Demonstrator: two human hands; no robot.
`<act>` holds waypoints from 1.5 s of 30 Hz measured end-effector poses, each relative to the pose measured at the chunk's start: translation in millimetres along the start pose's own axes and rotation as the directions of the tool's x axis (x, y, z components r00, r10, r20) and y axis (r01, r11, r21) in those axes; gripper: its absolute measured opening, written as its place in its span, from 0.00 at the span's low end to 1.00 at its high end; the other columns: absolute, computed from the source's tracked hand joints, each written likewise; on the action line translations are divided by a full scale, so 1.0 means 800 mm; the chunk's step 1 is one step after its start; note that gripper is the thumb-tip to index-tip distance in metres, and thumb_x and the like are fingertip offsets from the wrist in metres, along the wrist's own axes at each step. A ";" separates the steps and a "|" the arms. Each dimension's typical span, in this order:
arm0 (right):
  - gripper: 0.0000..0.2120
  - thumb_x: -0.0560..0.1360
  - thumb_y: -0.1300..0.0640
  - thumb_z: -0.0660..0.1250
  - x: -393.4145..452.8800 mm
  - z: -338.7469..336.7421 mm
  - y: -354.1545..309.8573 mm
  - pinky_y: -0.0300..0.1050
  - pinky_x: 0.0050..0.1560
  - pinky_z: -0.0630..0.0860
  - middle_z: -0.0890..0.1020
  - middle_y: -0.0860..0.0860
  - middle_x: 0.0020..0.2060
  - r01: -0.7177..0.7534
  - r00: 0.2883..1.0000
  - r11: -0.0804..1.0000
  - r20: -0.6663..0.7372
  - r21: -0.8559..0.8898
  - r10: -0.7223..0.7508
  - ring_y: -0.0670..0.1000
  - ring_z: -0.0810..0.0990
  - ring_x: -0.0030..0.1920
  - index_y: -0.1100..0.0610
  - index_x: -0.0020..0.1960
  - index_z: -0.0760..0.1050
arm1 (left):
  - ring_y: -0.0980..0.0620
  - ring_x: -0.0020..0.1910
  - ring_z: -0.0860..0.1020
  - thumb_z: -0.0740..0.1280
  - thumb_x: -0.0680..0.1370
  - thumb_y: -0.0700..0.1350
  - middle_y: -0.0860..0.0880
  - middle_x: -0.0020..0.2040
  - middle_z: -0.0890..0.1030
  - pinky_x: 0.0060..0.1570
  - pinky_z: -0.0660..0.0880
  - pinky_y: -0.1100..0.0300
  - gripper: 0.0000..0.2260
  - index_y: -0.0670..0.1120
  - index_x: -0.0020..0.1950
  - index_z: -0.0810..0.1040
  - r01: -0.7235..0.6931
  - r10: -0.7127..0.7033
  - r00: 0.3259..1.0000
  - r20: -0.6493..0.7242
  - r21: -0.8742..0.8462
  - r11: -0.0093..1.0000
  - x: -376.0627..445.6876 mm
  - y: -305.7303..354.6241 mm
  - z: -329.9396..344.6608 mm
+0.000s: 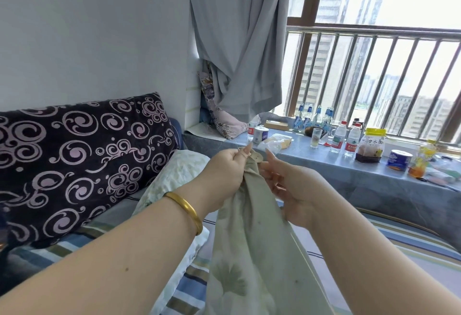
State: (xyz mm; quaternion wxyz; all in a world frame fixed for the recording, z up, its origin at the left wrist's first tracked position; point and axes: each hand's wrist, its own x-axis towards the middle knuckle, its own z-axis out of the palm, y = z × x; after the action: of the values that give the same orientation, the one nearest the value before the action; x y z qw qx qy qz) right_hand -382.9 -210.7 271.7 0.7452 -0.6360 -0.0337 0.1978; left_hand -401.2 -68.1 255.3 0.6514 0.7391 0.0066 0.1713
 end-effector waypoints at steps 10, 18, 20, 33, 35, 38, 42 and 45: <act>0.21 0.63 0.41 0.80 -0.005 0.000 0.022 0.59 0.56 0.81 0.87 0.54 0.45 0.267 0.961 0.776 0.218 -0.572 -0.170 0.59 0.86 0.47 0.54 0.48 0.81 | 0.49 0.28 0.73 0.67 0.78 0.58 0.45 0.31 0.74 0.33 0.74 0.57 0.20 0.42 0.38 0.75 0.138 -0.165 0.977 -0.135 -0.190 0.972 0.013 -0.014 -0.012; 0.24 0.69 0.31 0.68 0.001 0.004 0.018 0.52 0.52 0.82 0.87 0.52 0.46 0.302 0.952 0.876 0.166 -0.375 -0.257 0.53 0.86 0.47 0.48 0.52 0.82 | 0.46 0.44 0.71 0.60 0.82 0.57 0.43 0.46 0.75 0.45 0.68 0.51 0.26 0.33 0.56 0.75 0.031 -0.033 0.999 -0.019 -0.090 0.995 0.005 0.000 -0.012; 0.19 0.72 0.34 0.68 0.002 0.007 0.016 0.58 0.59 0.80 0.87 0.53 0.49 0.305 0.952 0.885 0.124 -0.353 -0.279 0.55 0.85 0.51 0.47 0.52 0.82 | 0.48 0.43 0.71 0.61 0.82 0.57 0.44 0.45 0.75 0.41 0.70 0.54 0.23 0.36 0.56 0.78 0.007 -0.004 0.999 0.033 -0.072 0.997 0.002 -0.001 -0.011; 0.24 0.69 0.40 0.75 0.004 0.010 0.020 0.69 0.61 0.75 0.82 0.64 0.58 0.106 0.990 0.994 0.087 0.021 -0.108 0.67 0.79 0.61 0.58 0.55 0.83 | 0.57 0.33 0.82 0.63 0.81 0.56 0.51 0.38 0.85 0.30 0.75 0.67 0.15 0.47 0.54 0.81 0.067 -0.018 0.986 0.166 -0.296 0.953 -0.004 0.003 -0.008; 0.28 0.66 0.39 0.77 -0.001 0.005 0.018 0.66 0.60 0.77 0.84 0.63 0.55 0.113 0.981 0.992 0.163 -0.056 -0.103 0.65 0.82 0.57 0.57 0.58 0.82 | 0.60 0.24 0.75 0.63 0.81 0.57 0.56 0.29 0.80 0.23 0.69 0.69 0.13 0.51 0.48 0.82 0.055 -0.041 0.997 0.065 -0.233 0.971 -0.004 0.003 -0.010; 0.35 0.58 0.42 0.81 -0.010 -0.008 0.014 0.53 0.47 0.83 0.87 0.56 0.49 0.110 0.959 0.966 0.279 -0.232 -0.042 0.54 0.85 0.45 0.56 0.60 0.77 | 0.56 0.25 0.68 0.65 0.79 0.60 0.53 0.27 0.73 0.24 0.65 0.64 0.14 0.52 0.43 0.81 0.108 -0.118 0.990 -0.077 -0.123 0.986 0.002 -0.001 -0.016; 0.33 0.56 0.48 0.80 -0.014 -0.015 0.013 0.49 0.45 0.84 0.87 0.54 0.47 0.110 0.970 0.892 0.242 -0.439 -0.001 0.51 0.85 0.42 0.52 0.58 0.73 | 0.55 0.27 0.75 0.62 0.81 0.57 0.50 0.33 0.77 0.24 0.67 0.65 0.14 0.49 0.44 0.78 0.170 -0.193 0.974 -0.121 -0.182 0.969 0.005 -0.004 -0.018; 0.21 0.60 0.47 0.79 -0.014 -0.019 0.012 0.42 0.37 0.80 0.83 0.51 0.37 0.132 0.981 0.838 0.191 -0.529 -0.033 0.47 0.79 0.33 0.56 0.44 0.76 | 0.58 0.21 0.78 0.61 0.83 0.53 0.51 0.25 0.79 0.21 0.71 0.69 0.14 0.46 0.44 0.76 0.217 -0.267 0.954 -0.137 -0.300 0.929 0.003 -0.004 -0.015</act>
State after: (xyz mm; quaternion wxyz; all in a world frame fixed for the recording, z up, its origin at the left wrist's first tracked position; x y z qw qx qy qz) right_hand -391.5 -227.5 261.9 0.5383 -0.7978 -0.1804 0.2029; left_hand -401.2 -55.3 254.1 0.7630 0.6142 0.1308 0.1530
